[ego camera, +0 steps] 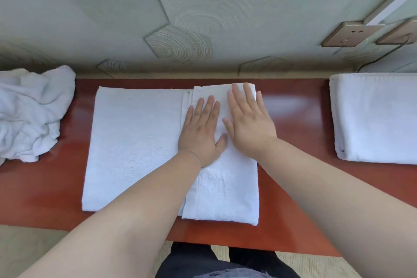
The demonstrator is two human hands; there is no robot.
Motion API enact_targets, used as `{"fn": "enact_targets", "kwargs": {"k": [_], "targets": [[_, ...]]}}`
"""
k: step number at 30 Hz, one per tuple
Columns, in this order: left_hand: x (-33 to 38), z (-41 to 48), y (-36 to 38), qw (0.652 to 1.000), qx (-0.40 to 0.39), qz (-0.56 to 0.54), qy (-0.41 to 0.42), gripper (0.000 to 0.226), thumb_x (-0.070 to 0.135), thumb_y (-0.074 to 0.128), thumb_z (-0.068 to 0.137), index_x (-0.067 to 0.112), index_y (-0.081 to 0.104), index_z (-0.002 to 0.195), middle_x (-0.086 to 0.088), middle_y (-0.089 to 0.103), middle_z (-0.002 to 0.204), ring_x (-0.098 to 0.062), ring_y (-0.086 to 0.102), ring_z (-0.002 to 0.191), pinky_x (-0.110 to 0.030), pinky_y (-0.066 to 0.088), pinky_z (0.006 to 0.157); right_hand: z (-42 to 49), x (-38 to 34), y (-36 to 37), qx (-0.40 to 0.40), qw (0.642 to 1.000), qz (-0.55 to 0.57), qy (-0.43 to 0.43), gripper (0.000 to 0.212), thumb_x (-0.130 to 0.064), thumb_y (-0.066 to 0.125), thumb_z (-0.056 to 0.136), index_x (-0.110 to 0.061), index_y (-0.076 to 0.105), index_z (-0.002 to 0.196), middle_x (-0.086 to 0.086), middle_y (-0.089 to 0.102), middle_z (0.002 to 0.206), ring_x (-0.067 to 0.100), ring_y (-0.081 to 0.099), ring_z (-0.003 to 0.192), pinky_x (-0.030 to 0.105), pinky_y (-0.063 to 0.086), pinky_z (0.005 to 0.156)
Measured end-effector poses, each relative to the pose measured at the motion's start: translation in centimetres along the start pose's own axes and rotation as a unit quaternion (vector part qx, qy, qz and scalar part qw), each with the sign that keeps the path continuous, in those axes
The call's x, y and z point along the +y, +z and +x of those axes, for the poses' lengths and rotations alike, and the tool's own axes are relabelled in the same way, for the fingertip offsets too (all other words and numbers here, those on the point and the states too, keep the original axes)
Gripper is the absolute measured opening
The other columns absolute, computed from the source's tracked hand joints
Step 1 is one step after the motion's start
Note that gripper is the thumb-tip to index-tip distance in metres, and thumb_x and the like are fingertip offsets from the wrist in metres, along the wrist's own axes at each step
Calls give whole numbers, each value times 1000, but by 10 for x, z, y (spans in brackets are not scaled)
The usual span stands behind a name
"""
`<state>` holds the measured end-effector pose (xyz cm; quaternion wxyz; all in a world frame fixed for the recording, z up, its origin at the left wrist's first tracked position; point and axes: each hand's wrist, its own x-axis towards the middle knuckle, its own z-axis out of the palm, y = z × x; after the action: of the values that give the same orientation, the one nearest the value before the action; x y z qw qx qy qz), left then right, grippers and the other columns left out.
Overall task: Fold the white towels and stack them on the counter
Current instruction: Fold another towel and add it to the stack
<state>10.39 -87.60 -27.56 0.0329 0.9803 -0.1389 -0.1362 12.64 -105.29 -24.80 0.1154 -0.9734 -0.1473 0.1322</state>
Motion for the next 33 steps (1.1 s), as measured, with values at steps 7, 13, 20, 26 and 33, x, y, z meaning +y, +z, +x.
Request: {"fn": "enact_targets", "kwargs": {"k": [7, 13, 20, 26, 33], "targets": [[-4, 3, 1, 1000, 10, -20, 12, 80, 55, 25, 99, 14, 4, 165, -3, -7, 173, -22, -11, 158, -46, 1, 129, -26, 1, 27, -5, 999, 30, 20, 64, -39, 25, 106, -12, 14, 163, 0, 3, 172, 21, -9, 158, 47, -2, 128], [-5, 0, 2, 1000, -7, -17, 7, 77, 52, 21, 100, 16, 0, 165, -1, -9, 172, -21, -13, 158, -44, -3, 128, -20, -7, 27, -51, 997, -34, 38, 66, -43, 15, 106, -14, -2, 163, 1, -9, 172, 23, -17, 156, 47, -10, 126], [-11, 0, -2, 997, -21, -64, 27, 67, 40, 18, 104, 19, 0, 165, 3, -14, 171, -16, -17, 157, -38, -10, 127, -108, -44, 44, -136, 984, -102, -46, 78, -59, 2, 99, -11, -21, 157, 7, -28, 166, 24, -34, 150, 45, -18, 124], [-78, -75, 10, 995, -40, -80, -53, 69, 53, 13, 103, 32, -23, 159, 1, -33, 165, -16, -30, 152, -35, -17, 124, -117, -78, 38, -113, 989, -84, -43, 87, -71, 10, 97, -15, -18, 158, 10, -27, 166, 31, -28, 153, 51, -10, 125], [-210, -228, 28, 989, -64, -31, -129, 77, 63, 9, 100, 25, -22, 159, 1, -34, 165, -16, -29, 153, -36, -14, 124, -119, -126, 62, -142, 983, -102, -62, 91, -72, 19, 96, -12, -2, 161, 10, -16, 169, 32, -20, 155, 55, -3, 124]]}}
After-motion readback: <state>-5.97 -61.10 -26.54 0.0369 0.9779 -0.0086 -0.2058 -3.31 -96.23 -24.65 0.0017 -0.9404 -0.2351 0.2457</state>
